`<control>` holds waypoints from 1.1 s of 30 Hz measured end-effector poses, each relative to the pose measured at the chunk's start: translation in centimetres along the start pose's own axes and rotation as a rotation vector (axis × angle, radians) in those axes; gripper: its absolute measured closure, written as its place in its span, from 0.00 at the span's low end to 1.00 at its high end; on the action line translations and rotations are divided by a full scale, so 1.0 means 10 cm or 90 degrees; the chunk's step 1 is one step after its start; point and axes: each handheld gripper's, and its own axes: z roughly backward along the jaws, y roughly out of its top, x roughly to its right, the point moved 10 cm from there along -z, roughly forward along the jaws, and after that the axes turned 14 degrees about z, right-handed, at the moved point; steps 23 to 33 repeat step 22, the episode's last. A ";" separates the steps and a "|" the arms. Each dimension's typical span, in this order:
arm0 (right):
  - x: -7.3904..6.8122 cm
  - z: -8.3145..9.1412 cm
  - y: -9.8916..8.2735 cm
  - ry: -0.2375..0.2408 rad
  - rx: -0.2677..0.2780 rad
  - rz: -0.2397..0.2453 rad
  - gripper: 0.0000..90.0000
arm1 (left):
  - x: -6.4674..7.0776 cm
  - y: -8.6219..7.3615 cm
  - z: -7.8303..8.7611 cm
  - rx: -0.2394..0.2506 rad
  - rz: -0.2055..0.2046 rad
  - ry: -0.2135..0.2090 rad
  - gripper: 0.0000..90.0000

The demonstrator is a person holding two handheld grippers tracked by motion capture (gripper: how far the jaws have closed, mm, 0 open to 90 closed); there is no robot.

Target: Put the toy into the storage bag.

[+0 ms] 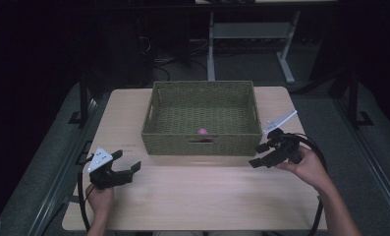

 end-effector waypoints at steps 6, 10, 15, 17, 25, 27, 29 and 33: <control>-0.06 -0.05 -0.11 -0.007 0.001 -0.009 0.35 | 0.00 0.00 0.00 -0.001 -0.001 0.000 0.15; -0.09 -0.07 -0.20 -0.007 0.001 -0.020 0.35 | 0.00 0.00 0.00 -0.001 -0.001 0.000 0.15; -0.15 -0.10 -0.31 -0.009 0.006 -0.025 0.35 | 0.00 0.00 0.00 -0.001 -0.002 0.000 0.15; -0.17 -0.11 -0.36 -0.016 0.006 -0.032 0.35 | 0.01 0.00 0.00 0.000 -0.002 -0.002 0.15; -0.27 -0.12 -0.47 -0.034 0.018 -0.044 0.32 | 0.02 0.00 0.00 0.000 -0.005 -0.003 0.15; -0.27 -0.12 -0.47 -0.034 0.018 -0.044 0.32 | 0.02 0.00 0.00 0.000 -0.005 -0.003 0.15; -0.27 -0.12 -0.47 -0.034 0.018 -0.044 0.32 | 0.02 0.00 0.00 0.000 -0.005 -0.003 0.15; -0.27 -0.12 -0.47 -0.034 0.018 -0.044 0.32 | 0.02 0.00 0.00 0.000 -0.005 -0.003 0.15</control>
